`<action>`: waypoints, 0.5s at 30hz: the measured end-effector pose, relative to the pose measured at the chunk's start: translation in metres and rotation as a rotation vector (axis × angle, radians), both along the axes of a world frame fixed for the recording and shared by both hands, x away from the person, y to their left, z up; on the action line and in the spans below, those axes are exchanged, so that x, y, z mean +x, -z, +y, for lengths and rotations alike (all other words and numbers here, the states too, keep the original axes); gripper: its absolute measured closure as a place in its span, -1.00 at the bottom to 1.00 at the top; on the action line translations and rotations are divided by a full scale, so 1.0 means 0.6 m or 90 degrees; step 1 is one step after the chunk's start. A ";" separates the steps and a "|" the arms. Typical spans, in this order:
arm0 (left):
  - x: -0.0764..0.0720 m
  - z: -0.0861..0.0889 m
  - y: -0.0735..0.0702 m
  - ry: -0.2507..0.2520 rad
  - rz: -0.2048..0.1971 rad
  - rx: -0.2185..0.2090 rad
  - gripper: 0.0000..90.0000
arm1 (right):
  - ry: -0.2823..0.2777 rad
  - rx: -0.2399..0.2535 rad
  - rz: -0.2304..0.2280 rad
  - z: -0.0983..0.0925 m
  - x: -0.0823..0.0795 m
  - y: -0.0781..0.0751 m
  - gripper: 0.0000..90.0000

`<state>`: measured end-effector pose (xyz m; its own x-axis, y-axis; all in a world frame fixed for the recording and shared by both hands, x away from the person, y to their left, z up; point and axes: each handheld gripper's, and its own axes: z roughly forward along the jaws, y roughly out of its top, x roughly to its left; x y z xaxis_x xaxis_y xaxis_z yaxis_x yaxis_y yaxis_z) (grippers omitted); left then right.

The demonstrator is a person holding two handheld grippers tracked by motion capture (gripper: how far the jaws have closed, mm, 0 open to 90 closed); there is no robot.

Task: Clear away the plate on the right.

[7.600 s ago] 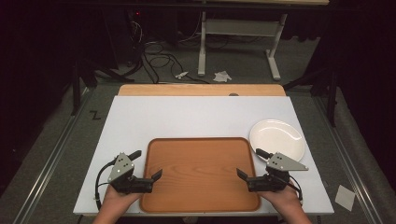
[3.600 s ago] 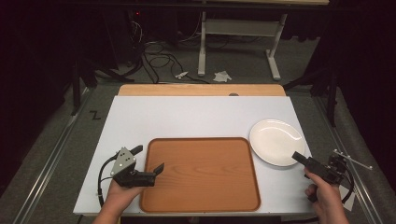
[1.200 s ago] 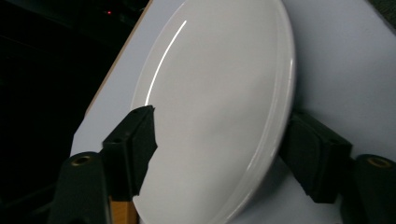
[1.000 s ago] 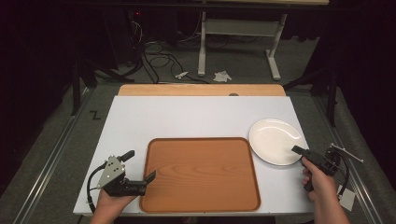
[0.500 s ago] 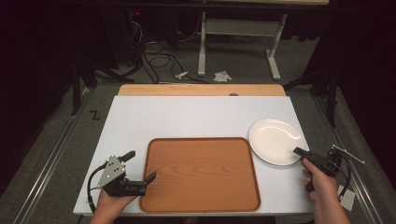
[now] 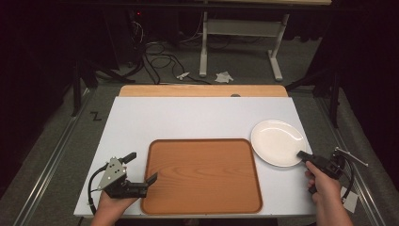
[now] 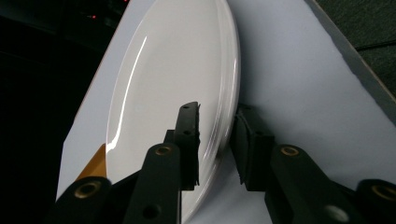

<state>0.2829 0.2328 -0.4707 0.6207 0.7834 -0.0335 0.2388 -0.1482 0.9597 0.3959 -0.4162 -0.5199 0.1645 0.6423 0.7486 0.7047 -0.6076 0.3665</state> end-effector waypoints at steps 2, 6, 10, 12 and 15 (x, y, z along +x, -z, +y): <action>0.000 0.000 0.000 0.000 -0.001 -0.001 -0.99 | 0.002 0.004 0.006 0.000 0.000 -0.001 0.71; -0.001 0.001 -0.001 -0.001 -0.002 -0.001 -0.99 | 0.002 0.004 0.012 -0.003 0.002 0.001 0.85; -0.001 0.001 -0.001 -0.001 -0.002 -0.001 -0.99 | 0.007 0.007 0.008 -0.004 0.001 0.002 0.87; -0.001 0.001 -0.001 -0.001 -0.003 -0.001 -0.99 | 0.016 0.022 -0.001 -0.005 0.000 0.000 0.91; -0.001 0.001 -0.002 -0.002 -0.003 -0.001 -0.99 | 0.022 0.033 -0.010 -0.007 -0.002 -0.004 0.95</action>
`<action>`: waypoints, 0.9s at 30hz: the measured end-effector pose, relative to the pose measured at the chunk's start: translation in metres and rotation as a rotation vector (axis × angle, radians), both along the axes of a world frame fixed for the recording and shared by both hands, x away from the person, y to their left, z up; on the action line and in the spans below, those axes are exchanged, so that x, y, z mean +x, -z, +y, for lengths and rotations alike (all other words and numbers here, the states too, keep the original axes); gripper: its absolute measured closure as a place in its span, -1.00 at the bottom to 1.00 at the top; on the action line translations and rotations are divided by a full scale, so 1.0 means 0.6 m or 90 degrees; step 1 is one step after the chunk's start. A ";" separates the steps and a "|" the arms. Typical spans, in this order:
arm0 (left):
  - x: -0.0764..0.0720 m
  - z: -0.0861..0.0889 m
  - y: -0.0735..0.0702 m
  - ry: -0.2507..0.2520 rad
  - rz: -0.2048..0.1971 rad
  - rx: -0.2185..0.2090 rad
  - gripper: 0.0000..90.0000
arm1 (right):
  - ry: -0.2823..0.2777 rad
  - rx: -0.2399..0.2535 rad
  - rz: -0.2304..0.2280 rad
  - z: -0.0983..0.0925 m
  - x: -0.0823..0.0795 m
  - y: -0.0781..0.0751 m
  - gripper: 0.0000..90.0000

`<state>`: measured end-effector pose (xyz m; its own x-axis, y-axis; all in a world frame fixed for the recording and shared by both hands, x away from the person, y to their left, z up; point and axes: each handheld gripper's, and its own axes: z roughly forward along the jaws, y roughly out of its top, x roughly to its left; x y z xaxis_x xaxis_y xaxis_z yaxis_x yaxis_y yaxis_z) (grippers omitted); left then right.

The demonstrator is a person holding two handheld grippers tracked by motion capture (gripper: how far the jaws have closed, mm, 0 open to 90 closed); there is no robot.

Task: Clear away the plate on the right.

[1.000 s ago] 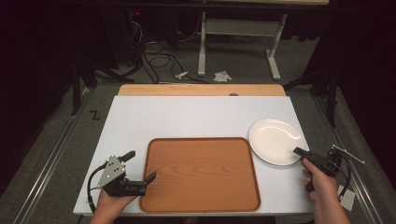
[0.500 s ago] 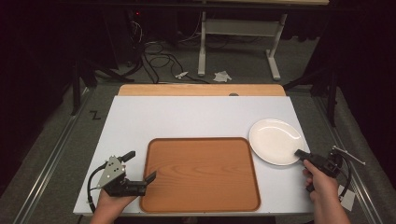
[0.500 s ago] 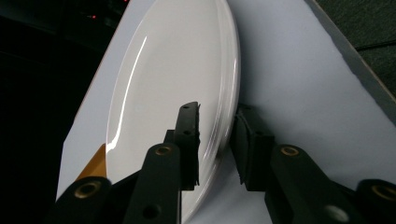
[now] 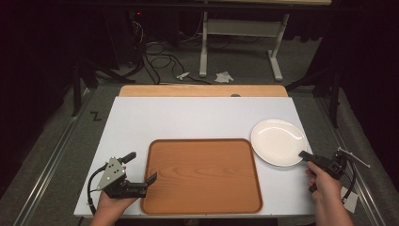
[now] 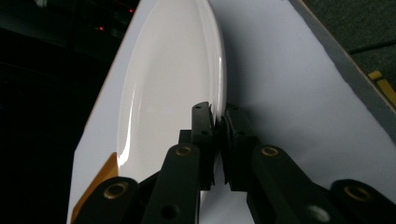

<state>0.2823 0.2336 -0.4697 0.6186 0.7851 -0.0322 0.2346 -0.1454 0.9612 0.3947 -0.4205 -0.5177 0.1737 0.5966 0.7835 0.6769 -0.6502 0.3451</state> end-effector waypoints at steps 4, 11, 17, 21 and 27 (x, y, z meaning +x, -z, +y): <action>0.000 0.000 0.000 0.001 0.000 0.001 -0.99 | 0.002 -0.005 -0.033 0.000 -0.002 -0.010 0.98; 0.000 0.001 0.000 0.002 -0.002 0.000 -0.99 | -0.014 -0.066 -0.077 0.011 -0.002 -0.033 0.99; 0.000 0.001 -0.001 0.002 -0.004 0.000 -0.99 | -0.026 -0.118 -0.108 0.021 -0.005 -0.052 0.99; 0.001 0.002 0.000 0.002 -0.003 0.000 -0.99 | -0.031 -0.144 -0.124 0.026 -0.006 -0.063 0.99; 0.000 0.002 -0.001 0.001 -0.004 -0.002 -0.99 | -0.029 -0.180 -0.141 0.032 -0.010 -0.080 0.99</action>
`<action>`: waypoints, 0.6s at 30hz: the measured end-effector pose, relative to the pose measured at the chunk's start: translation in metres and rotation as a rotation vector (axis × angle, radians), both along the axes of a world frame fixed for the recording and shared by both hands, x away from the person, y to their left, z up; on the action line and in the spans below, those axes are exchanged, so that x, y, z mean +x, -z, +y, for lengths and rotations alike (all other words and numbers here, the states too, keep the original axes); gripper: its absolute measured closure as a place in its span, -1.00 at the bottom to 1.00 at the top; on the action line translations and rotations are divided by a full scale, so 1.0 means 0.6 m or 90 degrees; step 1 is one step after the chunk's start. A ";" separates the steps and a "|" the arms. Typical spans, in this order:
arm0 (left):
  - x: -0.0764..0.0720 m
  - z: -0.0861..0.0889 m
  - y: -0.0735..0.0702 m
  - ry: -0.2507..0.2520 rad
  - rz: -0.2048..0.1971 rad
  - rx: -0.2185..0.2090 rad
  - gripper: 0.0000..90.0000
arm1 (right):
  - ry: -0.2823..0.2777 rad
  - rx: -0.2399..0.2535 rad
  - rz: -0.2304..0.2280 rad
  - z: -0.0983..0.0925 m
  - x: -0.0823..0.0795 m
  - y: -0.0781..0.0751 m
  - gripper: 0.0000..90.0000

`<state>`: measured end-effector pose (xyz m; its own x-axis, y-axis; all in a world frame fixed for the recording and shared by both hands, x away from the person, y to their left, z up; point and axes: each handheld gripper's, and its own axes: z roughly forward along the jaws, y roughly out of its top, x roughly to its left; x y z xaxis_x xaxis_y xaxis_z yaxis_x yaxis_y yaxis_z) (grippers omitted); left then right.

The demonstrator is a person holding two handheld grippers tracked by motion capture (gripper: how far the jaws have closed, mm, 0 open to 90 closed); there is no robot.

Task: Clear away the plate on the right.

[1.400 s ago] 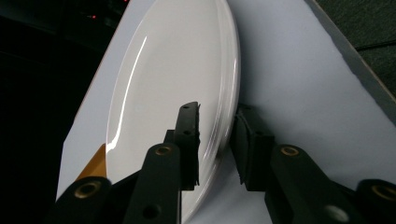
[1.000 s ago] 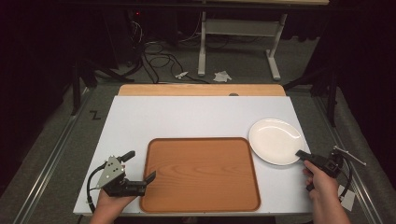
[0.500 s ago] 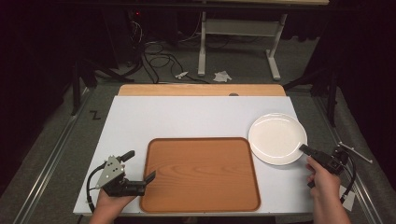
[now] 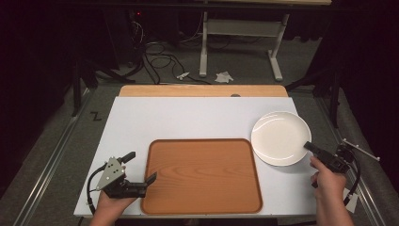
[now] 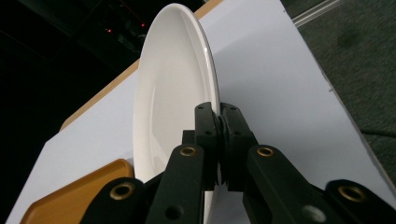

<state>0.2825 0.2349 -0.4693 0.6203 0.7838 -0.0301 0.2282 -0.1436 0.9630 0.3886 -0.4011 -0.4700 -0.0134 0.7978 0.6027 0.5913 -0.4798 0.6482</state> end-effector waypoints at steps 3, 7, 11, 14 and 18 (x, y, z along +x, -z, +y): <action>0.000 0.000 0.000 -0.001 0.000 -0.001 -0.99 | 0.002 -0.024 -0.013 0.003 -0.004 -0.009 0.99; 0.000 0.000 0.000 -0.001 -0.002 -0.003 -0.99 | 0.004 -0.029 -0.024 0.003 -0.007 -0.016 0.99; 0.000 0.001 -0.001 0.000 -0.001 -0.001 -0.99 | 0.005 -0.033 -0.036 0.002 -0.010 -0.021 0.99; 0.000 0.001 -0.001 -0.001 -0.003 -0.004 -0.99 | 0.008 -0.030 -0.047 0.002 -0.015 -0.028 0.99; 0.000 0.002 -0.001 -0.001 -0.005 -0.006 -0.99 | 0.014 -0.022 -0.056 -0.002 -0.019 -0.034 0.99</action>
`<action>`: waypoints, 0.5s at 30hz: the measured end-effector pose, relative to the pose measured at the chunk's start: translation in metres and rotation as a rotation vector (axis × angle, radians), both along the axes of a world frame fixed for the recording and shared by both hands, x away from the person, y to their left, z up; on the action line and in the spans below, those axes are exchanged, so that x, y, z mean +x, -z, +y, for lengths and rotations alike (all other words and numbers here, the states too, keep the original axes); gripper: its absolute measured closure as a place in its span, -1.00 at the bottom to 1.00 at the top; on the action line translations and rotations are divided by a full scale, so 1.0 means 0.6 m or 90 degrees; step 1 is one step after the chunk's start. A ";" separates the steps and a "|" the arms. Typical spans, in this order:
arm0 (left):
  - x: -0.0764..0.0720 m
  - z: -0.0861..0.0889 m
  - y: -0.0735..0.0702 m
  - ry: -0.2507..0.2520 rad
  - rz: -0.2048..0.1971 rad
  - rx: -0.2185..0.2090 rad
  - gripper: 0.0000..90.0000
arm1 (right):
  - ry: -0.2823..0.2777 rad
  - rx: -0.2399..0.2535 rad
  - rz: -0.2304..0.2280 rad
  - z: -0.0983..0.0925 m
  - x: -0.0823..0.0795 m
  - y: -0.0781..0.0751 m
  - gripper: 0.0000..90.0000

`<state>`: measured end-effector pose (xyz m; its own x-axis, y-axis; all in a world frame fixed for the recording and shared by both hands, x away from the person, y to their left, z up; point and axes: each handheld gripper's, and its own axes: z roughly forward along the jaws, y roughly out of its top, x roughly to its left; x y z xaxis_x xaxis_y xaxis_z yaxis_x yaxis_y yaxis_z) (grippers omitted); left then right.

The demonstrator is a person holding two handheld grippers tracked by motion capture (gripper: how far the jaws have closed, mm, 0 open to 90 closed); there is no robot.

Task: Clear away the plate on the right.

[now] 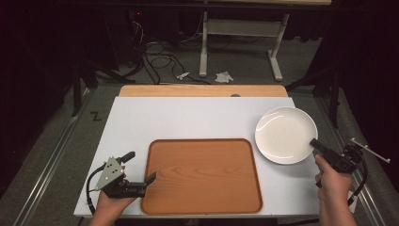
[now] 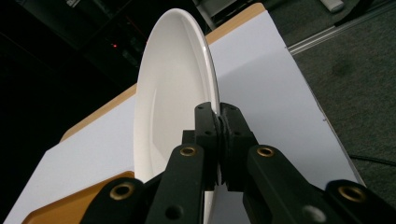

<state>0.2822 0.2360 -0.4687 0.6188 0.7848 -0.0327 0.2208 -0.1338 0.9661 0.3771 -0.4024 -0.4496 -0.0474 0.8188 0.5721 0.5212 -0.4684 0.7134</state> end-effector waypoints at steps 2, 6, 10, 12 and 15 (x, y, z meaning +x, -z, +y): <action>0.000 0.000 0.000 0.000 -0.001 -0.001 -0.99 | 0.002 0.005 -0.006 -0.002 -0.002 -0.003 0.99; 0.000 0.000 0.000 0.000 -0.002 -0.002 -0.99 | 0.000 0.008 -0.014 -0.004 -0.006 -0.008 0.99; 0.000 0.000 -0.001 0.000 -0.006 -0.003 -0.99 | -0.010 0.025 -0.027 -0.005 -0.011 -0.013 0.99; 0.000 0.000 -0.001 -0.001 -0.006 -0.003 -0.99 | -0.012 0.031 -0.027 -0.004 -0.012 -0.014 0.99; 0.001 0.000 0.000 -0.002 -0.006 -0.001 -0.99 | -0.026 0.042 -0.030 -0.002 -0.013 -0.015 0.99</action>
<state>0.2829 0.2358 -0.4684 0.6161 0.7871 -0.0291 0.2128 -0.1308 0.9683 0.3692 -0.4034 -0.4407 -0.1079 0.7764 0.6209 0.5066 -0.4945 0.7063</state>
